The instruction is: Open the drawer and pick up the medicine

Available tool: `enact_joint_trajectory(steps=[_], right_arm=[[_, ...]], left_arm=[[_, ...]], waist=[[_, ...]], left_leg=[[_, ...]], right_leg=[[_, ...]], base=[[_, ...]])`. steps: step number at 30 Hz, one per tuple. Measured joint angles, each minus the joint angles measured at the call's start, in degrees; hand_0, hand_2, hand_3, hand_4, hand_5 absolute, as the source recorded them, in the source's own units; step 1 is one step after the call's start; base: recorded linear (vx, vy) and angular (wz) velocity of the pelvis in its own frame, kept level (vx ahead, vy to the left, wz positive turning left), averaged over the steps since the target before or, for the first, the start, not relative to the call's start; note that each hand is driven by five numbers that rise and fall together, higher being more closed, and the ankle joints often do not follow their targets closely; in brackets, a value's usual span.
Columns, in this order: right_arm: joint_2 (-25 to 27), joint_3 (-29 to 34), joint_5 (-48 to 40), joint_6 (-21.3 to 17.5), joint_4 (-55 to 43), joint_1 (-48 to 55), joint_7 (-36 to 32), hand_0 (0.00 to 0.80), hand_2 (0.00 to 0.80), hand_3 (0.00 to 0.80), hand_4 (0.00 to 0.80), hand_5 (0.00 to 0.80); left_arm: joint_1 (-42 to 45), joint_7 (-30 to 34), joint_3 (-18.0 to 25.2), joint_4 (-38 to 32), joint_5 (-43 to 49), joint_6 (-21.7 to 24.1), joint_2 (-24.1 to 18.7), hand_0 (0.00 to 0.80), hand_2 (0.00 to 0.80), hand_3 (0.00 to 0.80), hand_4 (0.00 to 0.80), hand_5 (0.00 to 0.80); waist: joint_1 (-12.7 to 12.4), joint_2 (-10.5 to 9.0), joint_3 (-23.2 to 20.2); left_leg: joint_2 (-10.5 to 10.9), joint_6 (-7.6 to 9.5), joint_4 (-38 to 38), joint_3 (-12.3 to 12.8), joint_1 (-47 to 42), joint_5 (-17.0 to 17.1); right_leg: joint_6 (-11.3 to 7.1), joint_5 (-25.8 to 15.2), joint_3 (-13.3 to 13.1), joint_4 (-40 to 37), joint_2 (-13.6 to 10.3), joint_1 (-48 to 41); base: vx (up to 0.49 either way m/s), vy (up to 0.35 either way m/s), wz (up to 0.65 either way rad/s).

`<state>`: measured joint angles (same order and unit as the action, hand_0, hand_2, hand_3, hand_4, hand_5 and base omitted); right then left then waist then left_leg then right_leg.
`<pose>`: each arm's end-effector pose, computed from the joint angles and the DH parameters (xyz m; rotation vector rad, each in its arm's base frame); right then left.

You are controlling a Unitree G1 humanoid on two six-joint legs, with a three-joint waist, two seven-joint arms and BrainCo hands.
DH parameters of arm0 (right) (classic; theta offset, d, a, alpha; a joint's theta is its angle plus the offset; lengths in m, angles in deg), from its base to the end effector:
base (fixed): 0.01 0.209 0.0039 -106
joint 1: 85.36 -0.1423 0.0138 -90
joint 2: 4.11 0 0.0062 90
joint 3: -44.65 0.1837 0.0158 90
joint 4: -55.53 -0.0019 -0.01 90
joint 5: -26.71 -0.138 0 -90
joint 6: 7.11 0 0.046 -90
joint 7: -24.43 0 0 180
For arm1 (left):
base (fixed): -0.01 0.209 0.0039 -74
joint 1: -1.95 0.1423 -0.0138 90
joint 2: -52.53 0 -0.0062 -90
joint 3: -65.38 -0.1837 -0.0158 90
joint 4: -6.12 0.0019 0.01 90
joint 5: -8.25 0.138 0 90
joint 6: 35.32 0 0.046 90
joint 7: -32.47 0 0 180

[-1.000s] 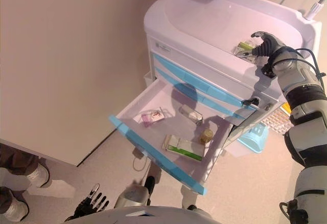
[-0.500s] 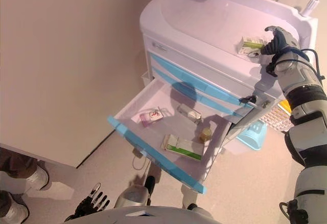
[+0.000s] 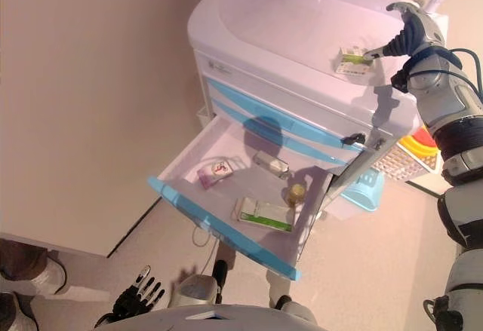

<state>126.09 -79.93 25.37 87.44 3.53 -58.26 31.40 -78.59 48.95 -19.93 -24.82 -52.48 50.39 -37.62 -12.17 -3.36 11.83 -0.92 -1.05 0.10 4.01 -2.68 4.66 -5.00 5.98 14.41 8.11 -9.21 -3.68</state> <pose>0.3282 -0.2764 0.2634 -1.1171 -0.2180 -0.2805 0.0433 0.2532 -0.1061 -0.8693 0.8450 0.5518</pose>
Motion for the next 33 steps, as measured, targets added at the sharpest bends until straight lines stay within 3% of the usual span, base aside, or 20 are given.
enact_joint_trajectory(steps=[9,15,24,29,33], right_arm=[[3.5,3.6,-6.0,-0.3,-15.8,-0.1,-1.5,0.000,0.000,0.000,0.000,0.000],[5.5,11.1,-10.9,1.0,-28.4,1.8,-3.8,0.000,0.000,0.000,0.000,0.000],[9.2,24.6,-15.8,3.3,-40.2,19.5,-7.9,0.000,0.000,0.000,0.000,0.000],[10.1,35.5,-19.3,3.8,-45.7,33.0,-10.8,0.000,0.000,0.000,0.000,0.000],[10.1,43.6,-21.9,4.3,-50.9,45.1,-17.8,0.000,0.000,0.000,0.000,0.000]], left_arm=[[-0.7,0.4,-0.3,-2.2,0.2,1.7,0.0,0.000,0.000,0.000,0.000,0.000],[-0.3,0.4,-0.2,-3.5,2.4,3.3,0.1,0.000,0.000,0.000,0.000,0.000],[0.3,-0.2,0.0,-5.8,8.3,6.2,0.0,0.000,0.000,0.000,0.000,0.000],[0.5,-3.6,-0.1,-6.6,16.9,8.3,-0.3,0.000,0.000,0.000,0.000,0.000],[0.4,-7.5,-0.6,-6.6,26.1,9.4,-1.3,0.000,0.000,0.000,0.000,0.000]], waist=[[2.3,-0.91,0.5],[3.3,-1.07,0.5],[6.8,-1.51,0.2],[9.5,-1.43,0.1],[11.5,-1.13,-0.2]], left_leg=[[-0.1,0.08,0.4,1.3,-0.7,-0.1],[-0.1,0.12,0.5,2.3,-1.0,-0.2],[0.0,0.48,0.5,4.6,-0.9,-0.5],[-0.2,0.52,0.5,6.1,-1.0,-0.7],[-0.5,0.54,0.6,8.0,-0.9,-0.9]], right_leg=[[-0.07,-0.4,-1.4,-0.1,0.1,0.2],[-0.12,-0.4,-2.5,-0.1,0.1,0.5],[-0.41,-1.0,-4.6,0.0,0.1,1.8],[-0.46,-1.4,-5.8,-0.1,0.2,2.6],[-0.57,-2.1,-6.2,-0.1,0.1,3.7]], base=[[-0.023,-0.002,-0.08],[-0.018,-0.002,-0.06],[-0.021,-0.006,-0.13],[-0.011,0.003,-0.17],[-0.022,0.008,-0.24]])
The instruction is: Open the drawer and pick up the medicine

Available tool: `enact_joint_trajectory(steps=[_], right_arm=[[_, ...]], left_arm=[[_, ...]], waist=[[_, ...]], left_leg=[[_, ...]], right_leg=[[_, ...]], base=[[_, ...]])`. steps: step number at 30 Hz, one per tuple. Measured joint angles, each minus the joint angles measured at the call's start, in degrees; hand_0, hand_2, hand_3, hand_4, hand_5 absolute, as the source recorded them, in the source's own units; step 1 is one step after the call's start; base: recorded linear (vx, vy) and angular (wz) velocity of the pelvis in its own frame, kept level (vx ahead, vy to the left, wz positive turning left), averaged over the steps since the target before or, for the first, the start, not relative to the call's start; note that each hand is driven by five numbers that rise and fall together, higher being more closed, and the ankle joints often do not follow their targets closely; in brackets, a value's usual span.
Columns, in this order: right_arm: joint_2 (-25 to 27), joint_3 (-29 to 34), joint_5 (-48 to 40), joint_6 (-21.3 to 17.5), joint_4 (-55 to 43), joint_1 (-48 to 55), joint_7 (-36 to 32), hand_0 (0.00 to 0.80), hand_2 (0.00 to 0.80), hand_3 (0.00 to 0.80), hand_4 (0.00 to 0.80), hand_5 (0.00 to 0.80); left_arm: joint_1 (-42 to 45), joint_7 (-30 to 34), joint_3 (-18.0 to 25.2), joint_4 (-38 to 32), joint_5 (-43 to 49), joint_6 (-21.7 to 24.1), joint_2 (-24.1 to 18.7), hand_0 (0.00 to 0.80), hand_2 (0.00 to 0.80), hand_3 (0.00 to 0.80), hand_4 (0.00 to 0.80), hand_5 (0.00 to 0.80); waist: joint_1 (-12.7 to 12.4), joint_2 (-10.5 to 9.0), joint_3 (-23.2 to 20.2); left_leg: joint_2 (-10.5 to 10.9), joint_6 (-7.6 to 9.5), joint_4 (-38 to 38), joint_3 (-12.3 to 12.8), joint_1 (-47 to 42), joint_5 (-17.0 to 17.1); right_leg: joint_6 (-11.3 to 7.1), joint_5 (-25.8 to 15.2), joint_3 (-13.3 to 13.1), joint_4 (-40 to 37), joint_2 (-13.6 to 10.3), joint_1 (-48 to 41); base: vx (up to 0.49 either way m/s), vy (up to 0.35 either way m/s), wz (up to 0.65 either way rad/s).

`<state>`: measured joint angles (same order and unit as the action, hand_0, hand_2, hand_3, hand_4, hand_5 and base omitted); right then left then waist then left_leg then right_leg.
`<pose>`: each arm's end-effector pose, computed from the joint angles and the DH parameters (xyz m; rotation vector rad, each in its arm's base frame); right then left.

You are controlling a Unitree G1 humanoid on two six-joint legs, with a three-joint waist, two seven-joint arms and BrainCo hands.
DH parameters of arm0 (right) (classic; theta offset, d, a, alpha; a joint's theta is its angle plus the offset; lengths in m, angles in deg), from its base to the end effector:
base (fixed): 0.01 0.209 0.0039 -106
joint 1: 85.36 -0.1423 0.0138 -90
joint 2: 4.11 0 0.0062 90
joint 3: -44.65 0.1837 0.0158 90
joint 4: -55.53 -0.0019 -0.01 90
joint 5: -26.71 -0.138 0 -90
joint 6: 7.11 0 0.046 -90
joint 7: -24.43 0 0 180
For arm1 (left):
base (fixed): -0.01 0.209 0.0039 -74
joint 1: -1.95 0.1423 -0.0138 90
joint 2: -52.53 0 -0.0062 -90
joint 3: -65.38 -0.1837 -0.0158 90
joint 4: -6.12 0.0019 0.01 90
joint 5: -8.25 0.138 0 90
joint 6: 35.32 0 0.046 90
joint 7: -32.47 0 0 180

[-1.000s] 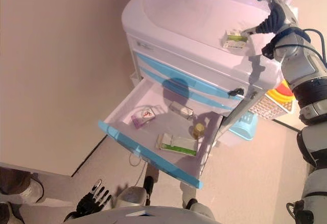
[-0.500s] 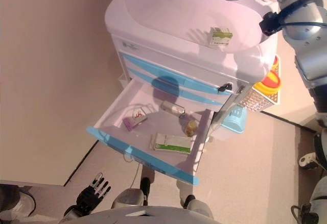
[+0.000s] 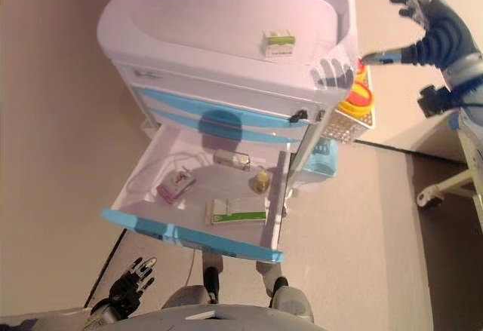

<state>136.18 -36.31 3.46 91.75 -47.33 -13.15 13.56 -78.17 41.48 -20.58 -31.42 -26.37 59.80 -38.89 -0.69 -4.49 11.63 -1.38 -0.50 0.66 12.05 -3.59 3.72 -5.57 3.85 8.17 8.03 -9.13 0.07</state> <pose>0.2173 -0.2831 0.2660 -0.7917 -0.3728 0.1331 0.0646 0.2629 -0.0927 -0.3336 0.8371 0.4000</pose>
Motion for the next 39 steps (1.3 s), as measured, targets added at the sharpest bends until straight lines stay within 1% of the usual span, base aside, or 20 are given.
enact_joint_trajectory(steps=[2,3,4,5,6,7,9,11,12,14,17,19,22,25,29,32,35,39], right_arm=[[-0.1,3.2,-2.7,0.7,-2.0,7.3,-4.6,0.000,0.000,0.000,0.000,0.000],[-0.2,4.5,-3.9,0.6,-2.2,11.2,-7.9,0.000,0.000,0.000,0.000,0.000],[-0.2,4.7,-4.7,0.6,-2.2,13.2,-10.1,0.000,0.000,0.000,0.000,0.000],[-0.4,5.5,-4.9,-0.6,-2.3,17.0,-13.4,0.000,0.000,0.000,0.000,0.000],[-0.7,6.1,-4.9,-1.4,-2.4,20.0,-16.0,0.000,0.000,0.000,0.000,0.000],[-0.8,6.2,-4.9,-1.5,-2.4,22.2,-18.5,0.000,0.000,0.000,0.000,0.000],[-1.6,6.4,-4.9,-3.1,-2.0,25.0,-23.2,0.000,0.000,0.000,0.000,0.000],[-1.9,6.4,-4.9,-5.0,-2.0,26.5,-26.6,0.000,0.000,0.000,0.000,0.000],[-1.9,6.4,-5.1,-5.6,-2.1,27.0,-28.6,0.000,0.000,0.000,0.000,0.000],[-2.1,6.4,-6.2,-6.7,-2.0,27.1,-32.2,0.000,0.000,0.000,0.000,0.000],[-2.2,6.4,-6.0,-8.3,-0.8,27.7,-36.7,0.000,0.000,0.000,0.000,0.000],[-2.2,6.3,-6.0,-8.8,-0.5,29.3,-38.4,0.000,0.000,0.000,0.000,0.000],[-2.2,6.1,-5.8,-8.8,-0.2,30.5,-39.5,0.000,0.000,0.000,0.000,0.000],[-2.2,5.3,-3.5,-8.6,1.7,30.5,-40.6,0.000,0.000,0.000,0.000,0.000],[-2.3,1.3,-0.9,-7.4,5.4,30.6,-41.8,0.000,0.000,0.000,0.000,0.000],[-2.3,-2.1,1.2,-6.3,9.5,30.2,-43.4,0.000,0.000,0.000,0.000,0.000],[-2.3,-5.4,3.5,-4.8,14.4,30.1,-44.7,0.000,0.000,0.000,0.000,0.000],[-2.5,-9.6,6.5,-4.0,22.8,28.7,-44.7,0.000,0.000,0.000,0.000,0.000]], left_arm=[[-0.1,-1.7,-0.6,0.0,4.0,0.1,-1.1,0.000,0.000,0.000,0.000,0.000],[-0.2,-3.0,-1.6,0.0,7.2,0.3,-1.9,0.000,0.000,0.000,0.000,0.000],[-0.1,-3.6,-2.1,0.0,8.8,0.5,-2.4,0.000,0.000,0.000,0.000,0.000],[-0.1,-4.4,-2.2,0.0,11.2,0.9,-2.8,0.000,0.000,0.000,0.000,0.000],[-0.2,-5.1,-2.2,0.0,13.0,1.5,-3.0,0.000,0.000,0.000,0.000,0.000],[-0.1,-5.5,-2.5,0.0,14.6,1.8,-3.4,0.000,0.000,0.000,0.000,0.000],[-0.1,-6.8,-4.3,0.0,17.7,2.5,-4.4,0.000,0.000,0.000,0.000,0.000],[0.5,-8.0,-5.2,0.1,20.4,2.7,-4.9,0.000,0.000,0.000,0.000,0.000],[0.3,-8.9,-6.5,0.1,21.8,2.8,-5.6,0.000,0.000,0.000,0.000,0.000],[0.2,-9.9,-7.7,0.1,24.0,2.8,-6.6,0.000,0.000,0.000,0.000,0.000],[-0.2,-11.7,-10.5,0.1,28.6,2.9,-8.0,0.000,0.000,0.000,0.000,0.000],[-0.6,-12.2,-11.3,0.1,31.8,2.8,-8.6,0.000,0.000,0.000,0.000,0.000],[-1.1,-12.3,-14.0,0.1,36.1,2.5,-10.7,0.000,0.000,0.000,0.000,0.000],[-2.2,-12.1,-16.3,0.0,39.5,1.1,-12.9,0.000,0.000,0.000,0.000,0.000],[-4.6,-11.9,-19.5,0.0,41.6,-1.2,-14.9,0.000,0.000,0.000,0.000,0.000],[-7.2,-11.7,-21.7,0.0,42.6,-1.5,-17.1,0.000,0.000,0.000,0.000,0.000],[-9.7,-11.4,-22.3,-1.5,42.8,-1.8,-20.6,0.000,0.000,0.000,0.000,0.000],[-14.5,-11.5,-22.8,-3.2,43.6,-2.4,-24.7,0.000,0.000,0.000,0.000,0.000]], waist=[[1.1,0.21,-0.2],[1.8,0.38,-0.4],[2.1,0.61,-0.5],[2.8,0.92,-0.8],[2.9,1.28,-1.1],[3.7,1.67,-1.4],[4.8,2.44,-1.9],[5.6,2.81,-2.1],[5.8,2.86,-2.3],[5.9,2.80,-2.5],[6.2,2.80,-2.5],[6.4,2.77,-2.5],[6.8,2.76,-2.5],[7.5,2.77,-2.5],[8.1,2.91,-2.3],[8.0,2.91,-0.2],[8.5,2.94,2.7],[8.3,2.83,5.7]], left_leg=[[-0.1,-0.06,0.0,0.5,0.0,-0.1],[-0.3,-0.15,0.0,1.3,0.0,-0.2],[-0.4,-0.19,0.0,1.4,0.0,-0.2],[-0.5,-0.28,0.0,1.9,-0.1,-0.3],[-0.6,-0.33,0.1,2.1,0.0,-0.3],[-0.7,-0.35,0.2,2.4,0.0,-0.3],[-0.9,-0.46,0.7,3.0,-0.3,-0.2],[-1.0,-0.57,0.8,3.6,-0.6,-0.3],[-1.2,-0.71,0.8,4.0,-0.8,-0.4],[-1.6,-0.95,0.8,4.9,-0.7,-0.5],[-1.7,-1.05,0.8,5.1,-0.7,-0.5],[-1.6,-1.05,0.8,5.2,-0.7,-0.5],[-1.6,-1.04,0.9,5.7,-0.7,-0.5],[-1.6,-1.04,0.9,6.2,-0.5,-0.5],[-1.5,-1.02,0.8,6.4,0.1,-0.5],[-1.5,-0.94,0.6,7.1,0.5,-0.4],[-1.5,-0.85,-0.3,7.3,1.0,-0.4],[-1.5,-0.85,-1.5,7.2,2.3,-0.5]], right_leg=[[0.01,-0.2,-0.1,0.0,0.0,0.3],[0.00,-0.3,-0.4,0.0,0.2,0.7],[0.04,-0.4,-0.5,0.0,0.3,0.7],[0.06,-0.5,-1.0,0.0,0.6,1.0],[0.14,-0.5,-1.3,0.0,0.7,1.2],[0.13,-0.6,-1.3,0.0,0.8,1.4],[0.00,-0.7,-1.4,-0.1,0.9,1.7],[-0.06,-0.8,-1.4,-0.1,0.9,1.8],[0.01,-0.8,-1.4,-0.1,0.9,1.9],[0.23,-1.1,-1.4,0.0,0.8,2.5],[0.27,-1.2,-1.3,0.0,0.9,2.6],[0.26,-1.2,-1.3,0.0,0.9,2.7],[0.17,-1.3,-1.5,0.1,0.9,3.2],[0.11,-1.5,-1.5,0.1,0.9,3.7],[0.12,-1.5,-1.8,0.4,0.9,4.6],[0.13,-1.5,-2.8,1.4,0.9,5.9],[0.13,-1.5,-3.1,2.5,0.7,6.7],[0.16,-1.5,-4.0,4.1,0.7,8.7]], base=[[-0.026,-0.013,-0.18],[-0.020,-0.031,-0.22],[-0.009,-0.033,-0.24],[-0.005,-0.055,-0.21],[-0.007,-0.061,-0.21],[-0.008,-0.067,-0.19],[-0.008,-0.052,-0.18],[-0.004,-0.049,-0.18],[-0.002,-0.054,-0.20],[-0.020,-0.054,-0.22],[-0.038,-0.040,-0.06],[-0.039,-0.040,-0.02],[-0.019,-0.031,-0.09],[-0.014,-0.022,-0.10],[-0.015,0.007,-0.02],[-0.027,0.029,-0.13],[-0.021,0.011,-0.08],[-0.040,0.000,-0.07]])
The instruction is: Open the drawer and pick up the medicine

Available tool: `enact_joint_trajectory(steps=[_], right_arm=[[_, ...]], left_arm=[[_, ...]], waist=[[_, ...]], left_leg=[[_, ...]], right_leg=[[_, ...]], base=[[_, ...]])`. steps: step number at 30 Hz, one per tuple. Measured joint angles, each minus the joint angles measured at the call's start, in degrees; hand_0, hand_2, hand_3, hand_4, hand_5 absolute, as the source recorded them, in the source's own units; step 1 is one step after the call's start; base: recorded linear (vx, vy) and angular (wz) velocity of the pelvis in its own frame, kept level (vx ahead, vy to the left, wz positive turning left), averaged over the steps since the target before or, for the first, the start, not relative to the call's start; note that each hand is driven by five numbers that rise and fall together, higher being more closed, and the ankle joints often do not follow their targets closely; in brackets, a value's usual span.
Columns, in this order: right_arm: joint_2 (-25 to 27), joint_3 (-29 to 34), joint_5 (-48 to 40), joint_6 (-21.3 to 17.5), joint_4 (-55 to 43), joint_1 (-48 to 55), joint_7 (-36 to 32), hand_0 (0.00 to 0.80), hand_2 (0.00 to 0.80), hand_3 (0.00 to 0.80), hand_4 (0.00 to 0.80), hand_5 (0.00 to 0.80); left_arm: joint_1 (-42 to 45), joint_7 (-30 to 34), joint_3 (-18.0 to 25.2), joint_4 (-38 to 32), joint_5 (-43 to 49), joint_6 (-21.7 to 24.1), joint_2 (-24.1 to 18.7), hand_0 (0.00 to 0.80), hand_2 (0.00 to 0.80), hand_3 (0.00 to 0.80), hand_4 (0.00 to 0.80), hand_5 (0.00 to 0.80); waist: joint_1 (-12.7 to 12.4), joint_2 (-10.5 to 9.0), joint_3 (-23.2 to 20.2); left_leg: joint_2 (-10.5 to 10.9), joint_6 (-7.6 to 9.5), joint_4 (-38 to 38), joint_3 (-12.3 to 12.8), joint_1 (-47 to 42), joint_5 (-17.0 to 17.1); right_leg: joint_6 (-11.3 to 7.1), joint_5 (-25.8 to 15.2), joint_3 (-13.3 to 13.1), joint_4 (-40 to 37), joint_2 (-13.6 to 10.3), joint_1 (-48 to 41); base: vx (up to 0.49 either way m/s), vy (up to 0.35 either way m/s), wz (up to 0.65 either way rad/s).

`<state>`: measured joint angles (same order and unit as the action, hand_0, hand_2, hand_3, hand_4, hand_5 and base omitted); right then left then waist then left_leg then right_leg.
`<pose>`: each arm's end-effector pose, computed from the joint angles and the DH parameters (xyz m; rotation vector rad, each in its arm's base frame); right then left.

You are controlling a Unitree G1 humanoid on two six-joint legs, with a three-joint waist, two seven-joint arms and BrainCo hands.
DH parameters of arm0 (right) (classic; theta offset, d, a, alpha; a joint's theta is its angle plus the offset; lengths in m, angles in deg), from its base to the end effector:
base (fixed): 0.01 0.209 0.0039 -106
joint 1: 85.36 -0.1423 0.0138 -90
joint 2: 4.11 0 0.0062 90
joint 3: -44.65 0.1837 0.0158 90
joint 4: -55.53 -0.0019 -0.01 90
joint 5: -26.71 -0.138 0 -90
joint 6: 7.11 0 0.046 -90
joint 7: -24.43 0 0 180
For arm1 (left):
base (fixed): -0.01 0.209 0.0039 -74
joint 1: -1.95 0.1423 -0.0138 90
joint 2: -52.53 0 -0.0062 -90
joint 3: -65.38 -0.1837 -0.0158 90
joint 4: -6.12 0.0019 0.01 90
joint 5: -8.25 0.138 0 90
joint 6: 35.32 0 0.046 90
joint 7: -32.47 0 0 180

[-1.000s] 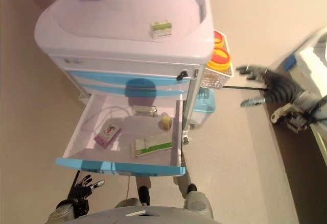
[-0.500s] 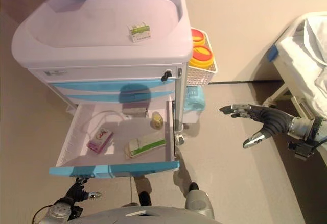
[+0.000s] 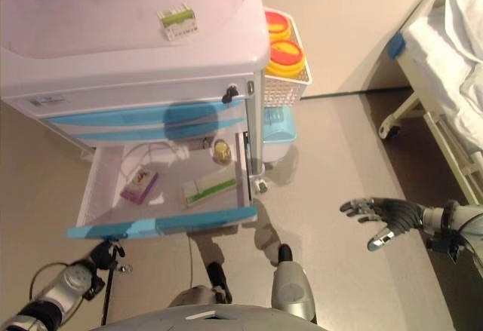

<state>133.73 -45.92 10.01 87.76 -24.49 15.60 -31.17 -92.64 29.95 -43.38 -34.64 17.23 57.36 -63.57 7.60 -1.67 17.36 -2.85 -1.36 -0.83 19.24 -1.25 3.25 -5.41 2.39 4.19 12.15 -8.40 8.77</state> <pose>0.1637 -0.3578 0.1058 -0.5499 0.7760 0.7816 0.1530 0.3323 -0.0209 0.9873 0.7965 -0.0196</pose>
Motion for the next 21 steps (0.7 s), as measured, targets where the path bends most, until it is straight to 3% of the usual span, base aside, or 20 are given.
enact_joint_trajectory(steps=[7,14,21], right_arm=[[-3.4,-6.6,1.1,0.6,10.2,-3.0,3.0,0.000,0.000,0.000,0.000,0.000],[-7.8,-8.9,1.1,1.3,18.4,-5.4,7.8,0.000,0.000,0.000,0.000,0.000],[-10.9,-11.0,0.9,0.2,24.1,-5.8,10.4,0.000,0.000,0.000,0.000,0.000]], left_arm=[[-12.8,0.0,-5.6,-1.5,0.2,-0.5,-9.0,0.000,0.000,0.000,0.000,0.000],[-23.3,0.6,-8.7,-0.5,1.2,-1.6,-11.6,0.000,0.000,0.000,0.000,0.000],[-34.1,1.9,-12.7,5.9,1.1,-1.1,-14.1,0.000,0.000,0.000,0.000,0.000]], waist=[[0.5,-1.00,5.3],[1.8,-1.90,7.6],[3.7,-2.84,10.1]], left_leg=[[-0.2,0.03,-3.1,-0.2,2.1,-0.7],[-0.7,0.35,-8.1,1.0,5.9,-2.9],[-2.3,-0.32,-14.9,0.9,9.1,-7.0]], right_leg=[[0.29,-0.2,-0.8,2.0,-0.1,1.9],[0.53,-0.4,-2.5,3.8,0.0,5.1],[0.66,-0.6,-5.0,4.9,1.3,7.1]], base=[[-0.048,0.009,-0.04],[-0.038,0.029,-0.11],[-0.003,0.008,-0.18]])
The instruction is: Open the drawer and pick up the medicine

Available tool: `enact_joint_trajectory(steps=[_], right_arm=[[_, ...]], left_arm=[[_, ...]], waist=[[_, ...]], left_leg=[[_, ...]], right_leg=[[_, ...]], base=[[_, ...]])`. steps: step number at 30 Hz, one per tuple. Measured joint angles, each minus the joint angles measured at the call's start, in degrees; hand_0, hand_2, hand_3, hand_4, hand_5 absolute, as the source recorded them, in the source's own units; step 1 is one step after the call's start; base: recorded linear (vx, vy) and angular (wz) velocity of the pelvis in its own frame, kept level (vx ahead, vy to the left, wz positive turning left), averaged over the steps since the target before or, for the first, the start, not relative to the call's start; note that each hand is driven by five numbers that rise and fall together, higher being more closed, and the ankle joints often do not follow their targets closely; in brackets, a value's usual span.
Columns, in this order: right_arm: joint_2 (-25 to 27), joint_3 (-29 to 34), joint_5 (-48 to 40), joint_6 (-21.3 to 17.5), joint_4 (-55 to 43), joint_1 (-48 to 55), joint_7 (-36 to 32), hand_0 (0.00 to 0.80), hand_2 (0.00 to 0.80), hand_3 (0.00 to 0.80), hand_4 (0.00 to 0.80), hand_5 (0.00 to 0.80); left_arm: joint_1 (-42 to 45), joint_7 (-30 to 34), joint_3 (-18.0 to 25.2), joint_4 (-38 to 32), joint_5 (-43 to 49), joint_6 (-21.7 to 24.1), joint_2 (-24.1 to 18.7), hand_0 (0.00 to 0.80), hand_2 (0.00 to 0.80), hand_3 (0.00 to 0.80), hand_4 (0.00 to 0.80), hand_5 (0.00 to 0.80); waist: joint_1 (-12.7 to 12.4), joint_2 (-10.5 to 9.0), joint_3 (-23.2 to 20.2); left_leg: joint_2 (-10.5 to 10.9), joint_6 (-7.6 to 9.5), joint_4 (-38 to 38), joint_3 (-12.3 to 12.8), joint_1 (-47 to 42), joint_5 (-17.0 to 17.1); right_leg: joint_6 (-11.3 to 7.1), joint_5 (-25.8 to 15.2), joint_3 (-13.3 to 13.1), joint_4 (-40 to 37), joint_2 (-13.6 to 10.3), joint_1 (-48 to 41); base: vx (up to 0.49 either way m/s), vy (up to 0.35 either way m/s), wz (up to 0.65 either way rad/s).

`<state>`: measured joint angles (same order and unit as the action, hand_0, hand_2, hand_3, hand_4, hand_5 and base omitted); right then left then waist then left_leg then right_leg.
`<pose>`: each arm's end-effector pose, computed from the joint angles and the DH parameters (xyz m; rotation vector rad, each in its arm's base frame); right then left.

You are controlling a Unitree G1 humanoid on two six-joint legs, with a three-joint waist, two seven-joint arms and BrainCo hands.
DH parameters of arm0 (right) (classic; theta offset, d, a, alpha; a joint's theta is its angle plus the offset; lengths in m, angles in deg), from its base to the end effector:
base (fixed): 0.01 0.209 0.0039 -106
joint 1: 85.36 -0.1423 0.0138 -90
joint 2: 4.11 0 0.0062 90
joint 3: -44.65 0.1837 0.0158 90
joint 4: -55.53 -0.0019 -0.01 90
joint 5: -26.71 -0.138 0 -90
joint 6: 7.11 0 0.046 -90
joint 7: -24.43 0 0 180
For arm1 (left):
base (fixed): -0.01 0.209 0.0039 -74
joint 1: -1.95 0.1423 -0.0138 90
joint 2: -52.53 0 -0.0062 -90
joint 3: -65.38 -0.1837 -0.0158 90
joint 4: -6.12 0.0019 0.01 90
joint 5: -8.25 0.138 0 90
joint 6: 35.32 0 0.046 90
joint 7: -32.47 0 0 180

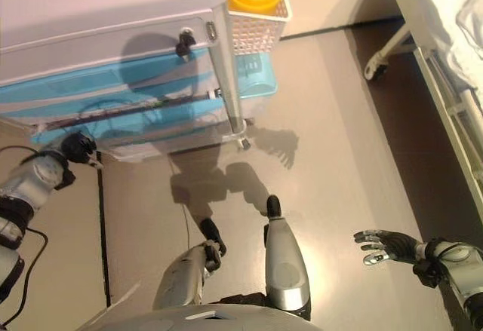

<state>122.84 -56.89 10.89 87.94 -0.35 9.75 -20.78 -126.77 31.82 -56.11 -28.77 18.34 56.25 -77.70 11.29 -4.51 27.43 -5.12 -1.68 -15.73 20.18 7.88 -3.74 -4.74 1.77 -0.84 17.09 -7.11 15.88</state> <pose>0.1366 -0.3671 0.0228 -0.3331 1.0007 0.5131 0.2722 0.3586 0.1268 1.3082 0.4416 0.1629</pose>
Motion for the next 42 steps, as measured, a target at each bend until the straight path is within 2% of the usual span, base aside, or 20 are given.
enact_joint_trajectory(steps=[5,11,15,19,21,24,25,28,30,33,36,39,42], right_arm=[[-2.6,-2.3,-0.3,-2.0,2.7,-0.2,1.6,0.000,0.000,0.000,0.000,0.000],[-7.1,-5.7,-1.2,-5.2,3.6,-0.7,5.0,0.000,0.000,0.000,0.000,0.000],[-10.0,-7.2,-2.3,-6.4,3.7,-0.9,6.9,0.000,0.000,0.000,0.000,0.000],[-12.3,-7.3,-2.2,-6.5,3.7,-0.8,7.5,0.000,0.000,0.000,0.000,0.000],[-12.9,-7.3,-2.1,-6.4,3.4,-0.7,7.6,0.000,0.000,0.000,0.000,0.000],[-13.6,-7.2,-1.3,-6.4,3.2,-0.7,7.9,0.000,0.000,0.000,0.000,0.000],[-13.7,-7.2,-0.7,-6.1,2.7,-0.9,8.4,0.000,0.000,0.000,0.000,0.000],[-13.8,-7.2,0.3,-5.6,2.6,-1.1,11.1,0.000,0.000,0.000,0.000,0.000],[-13.8,-6.8,0.2,-4.8,2.8,-1.0,13.5,0.000,0.000,0.000,0.000,0.000],[-13.7,-5.6,0.3,-4.2,2.7,-1.3,14.7,0.000,0.000,0.000,0.000,0.000],[-13.8,-3.3,0.3,-3.8,2.8,-1.1,15.2,0.000,0.000,0.000,0.000,0.000],[-13.8,-2.2,0.7,-3.8,2.8,-0.6,15.2,0.000,0.000,0.000,0.000,0.000],[-14.3,-1.6,0.7,-4.0,2.8,0.0,15.0,0.000,0.000,0.000,0.000,0.000]], left_arm=[[-4.6,1.2,-3.1,3.7,-0.2,0.5,0.0,0.000,0.000,0.000,0.000,0.000],[-10.2,2.4,-6.6,6.5,-1.9,1.1,0.0,0.000,0.000,0.000,0.000,0.000],[-11.9,4.0,-6.5,6.6,-3.8,1.2,0.0,0.000,0.000,0.000,0.000,0.000],[-11.2,9.1,-5.6,3.2,-8.1,0.5,0.0,0.000,0.000,0.000,0.000,0.000],[-7.3,12.6,-2.0,-2.2,-11.5,-1.5,1.3,0.000,0.000,0.000,0.000,0.000],[-1.5,16.9,1.0,-7.3,-13.0,-4.1,3.9,0.000,0.000,0.000,0.000,0.000],[1.6,18.3,1.2,-9.3,-12.9,-5.1,4.5,0.000,0.000,0.000,0.000,0.000],[11.6,20.3,2.8,-12.3,-12.3,-7.4,7.5,0.000,0.000,0.000,0.000,0.000],[17.4,20.8,2.9,-12.3,-12.2,-9.6,10.6,0.000,0.000,0.000,0.000,0.000],[23.9,20.9,4.4,-11.1,-12.3,-11.6,14.3,0.000,0.000,0.000,0.000,0.000],[29.1,20.1,7.1,-6.1,-12.5,-11.5,19.1,0.000,0.000,0.000,0.000,0.000],[31.8,19.2,9.3,-3.2,-14.2,-11.2,21.1,0.000,0.000,0.000,0.000,0.000],[34.1,18.2,12.9,-1.0,-17.9,-8.7,23.1,0.000,0.000,0.000,0.000,0.000]], waist=[[0.9,-0.24,0.2],[0.4,-1.22,0.8],[-0.2,-1.72,0.8],[-0.3,-1.87,0.7],[-0.5,-1.88,0.7],[-1.1,-1.99,0.6],[-1.7,-1.79,0.4],[-3.1,-1.49,-1.1],[-3.7,-0.80,-2.4],[-5.0,0.07,-4.5],[-5.1,0.77,-7.9],[-5.0,0.95,-9.6],[-5.1,1.47,-12.0]], left_leg=[[-1.2,0.22,-4.3,-0.9,2.3,-2.0],[-2.1,-0.15,-7.2,-2.6,5.0,-3.2],[-2.5,0.13,-8.2,-3.0,6.3,-3.3],[-2.3,0.59,-8.1,-3.5,6.5,-2.9],[-1.8,0.57,-6.7,-4.0,5.5,-2.5],[-0.9,0.51,-4.3,-4.5,3.8,-1.5],[-0.7,0.91,-3.1,-4.8,3.2,-0.7],[-0.3,0.39,0.5,-5.1,0.8,0.8],[0.3,0.12,3.4,-6.2,-1.2,2.3],[1.1,-0.08,6.6,-6.4,-3.2,3.6],[1.3,-0.14,9.2,-6.3,-5.1,4.2],[1.4,-0.26,10.9,-6.3,-6.8,4.8],[1.5,-0.68,13.1,-6.3,-7.8,5.6]], right_leg=[[0.44,-0.4,-0.2,0.5,0.7,0.8],[0.43,-0.6,0.3,1.0,1.2,1.8],[0.15,-1.2,0.5,0.8,1.1,2.3],[0.15,-2.2,1.5,-0.4,0.8,1.4],[0.22,-2.5,1.8,-1.3,0.4,0.1],[0.15,-2.6,2.8,-2.6,-0.2,-1.5],[0.19,-2.6,3.2,-3.2,-0.4,-2.2],[0.52,-3.0,3.9,-5.7,-0.3,-4.3],[0.55,-3.1,5.1,-7.1,-0.2,-6.2],[0.55,-3.1,5.8,-8.3,-0.2,-7.6],[0.48,-3.0,5.8,-9.3,-0.2,-8.6],[0.46,-3.0,5.9,-10.2,-0.1,-10.0],[0.19,-2.8,5.9,-10.5,-0.1,-10.3]], base=[[-0.015,-0.049,-0.07],[-0.029,-0.086,0.06],[-0.024,-0.076,0.04],[-0.035,-0.086,0.09],[-0.025,-0.090,0.14],[0.020,-0.063,0.15],[0.037,-0.056,0.15],[0.048,-0.033,0.11],[0.069,-0.030,0.24],[0.093,-0.004,0.12],[0.082,0.007,-0.02],[0.051,0.004,0.01],[0.055,-0.010,0.01]])
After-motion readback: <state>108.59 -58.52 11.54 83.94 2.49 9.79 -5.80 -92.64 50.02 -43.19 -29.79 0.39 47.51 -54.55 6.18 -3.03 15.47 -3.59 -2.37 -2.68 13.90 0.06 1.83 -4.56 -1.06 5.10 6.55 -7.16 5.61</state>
